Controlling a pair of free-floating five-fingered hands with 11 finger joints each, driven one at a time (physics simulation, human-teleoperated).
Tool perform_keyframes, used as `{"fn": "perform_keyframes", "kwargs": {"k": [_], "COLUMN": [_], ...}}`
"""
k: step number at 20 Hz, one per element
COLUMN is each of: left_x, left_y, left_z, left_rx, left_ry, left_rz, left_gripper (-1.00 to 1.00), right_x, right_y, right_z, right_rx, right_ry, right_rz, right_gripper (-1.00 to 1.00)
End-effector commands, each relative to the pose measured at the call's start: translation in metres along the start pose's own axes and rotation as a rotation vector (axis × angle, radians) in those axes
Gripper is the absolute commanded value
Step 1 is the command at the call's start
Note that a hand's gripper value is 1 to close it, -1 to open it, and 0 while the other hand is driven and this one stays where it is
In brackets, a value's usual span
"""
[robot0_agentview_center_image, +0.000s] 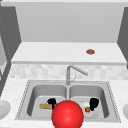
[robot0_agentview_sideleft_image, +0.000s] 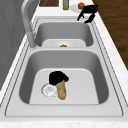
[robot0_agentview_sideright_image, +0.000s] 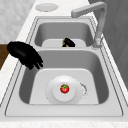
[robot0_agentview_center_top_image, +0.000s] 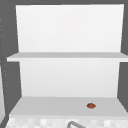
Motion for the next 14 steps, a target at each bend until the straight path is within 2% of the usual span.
{"fn": "perform_keyframes", "kwargs": {"k": [1, 2, 4, 6, 9, 10, 12, 14], "left_x": [-0.029, -0.036, -0.043, -0.051, -0.062, -0.061, -0.062, -0.062], "left_y": [-0.017, -0.019, -0.013, -0.006, 0.006, 0.01, 0.001, -0.002], "left_z": [0.005, 0.006, 0.01, 0.017, 0.024, 0.023, 0.029, 0.035], "left_rx": [0.048, 0.055, 0.07, 0.084, 0.111, 0.11, 0.129, 0.153], "left_ry": [-0.003, -0.007, -0.023, -0.054, -0.098, -0.107, -0.132, -0.176], "left_rz": [-0.036, -0.021, 0.03, 0.068, 0.162, 0.19, 0.259, 0.289], "left_gripper": [1.0, 1.0, 1.0, 1.0, 1.0, 1.0, 1.0, 1.0], "right_x": [0.0, 0.0, 0.0, 0.0, 0.0, 0.0, 0.0, 0.0], "right_y": [0.0, 0.0, 0.0, 0.0, 0.0, 0.0, 0.0, 0.0], "right_z": [0.0, 0.0, 0.0, 0.0, 0.0, 0.0, 0.0, 0.0], "right_rx": [0.0, 0.0, 0.0, 0.0, 0.0, 0.0, 0.0, 0.0], "right_ry": [0.0, 0.0, 0.0, 0.0, 0.0, 0.0, 0.0, 0.0], "right_rz": [0.0, 0.0, 0.0, 0.0, 0.0, 0.0, 0.0, 0.0], "right_gripper": [0.0, 0.0, 0.0, 0.0, 0.0, 0.0, 0.0, 0.0]}}
